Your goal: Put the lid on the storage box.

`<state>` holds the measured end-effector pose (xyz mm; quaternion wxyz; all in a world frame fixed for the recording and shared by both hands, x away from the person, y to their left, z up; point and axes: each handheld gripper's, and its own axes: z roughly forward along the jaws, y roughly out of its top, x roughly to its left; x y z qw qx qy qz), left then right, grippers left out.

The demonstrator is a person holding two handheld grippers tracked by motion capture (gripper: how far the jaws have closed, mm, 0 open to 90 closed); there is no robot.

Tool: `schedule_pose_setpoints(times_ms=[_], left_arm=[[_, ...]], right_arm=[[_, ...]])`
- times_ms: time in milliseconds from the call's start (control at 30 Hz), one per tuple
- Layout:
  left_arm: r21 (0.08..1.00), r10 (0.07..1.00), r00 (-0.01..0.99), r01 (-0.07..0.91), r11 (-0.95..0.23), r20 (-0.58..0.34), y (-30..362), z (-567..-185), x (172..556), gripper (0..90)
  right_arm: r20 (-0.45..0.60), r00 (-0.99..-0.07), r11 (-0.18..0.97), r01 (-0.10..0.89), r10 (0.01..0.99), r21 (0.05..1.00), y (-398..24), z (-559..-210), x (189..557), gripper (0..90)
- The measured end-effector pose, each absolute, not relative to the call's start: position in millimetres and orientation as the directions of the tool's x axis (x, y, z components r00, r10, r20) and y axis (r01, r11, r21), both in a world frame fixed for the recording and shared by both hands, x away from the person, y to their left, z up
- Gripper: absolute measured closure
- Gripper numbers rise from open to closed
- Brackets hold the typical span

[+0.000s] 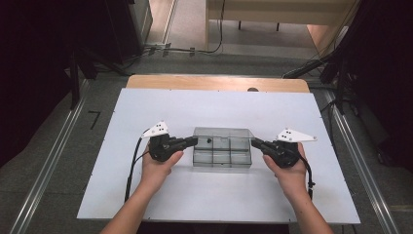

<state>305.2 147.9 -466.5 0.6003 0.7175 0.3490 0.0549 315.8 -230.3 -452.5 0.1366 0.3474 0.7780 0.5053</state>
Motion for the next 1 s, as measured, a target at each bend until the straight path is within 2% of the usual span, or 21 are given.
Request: schedule_pose_setpoints(times_ms=[1000], left_arm=[[0.891,0.56,0.75,0.452,-0.044,-0.352,154,-484,276,90.0]], right_arm=[[0.139,-0.738,0.273,0.408,0.66,0.871,-230,-467,289,88.1]])
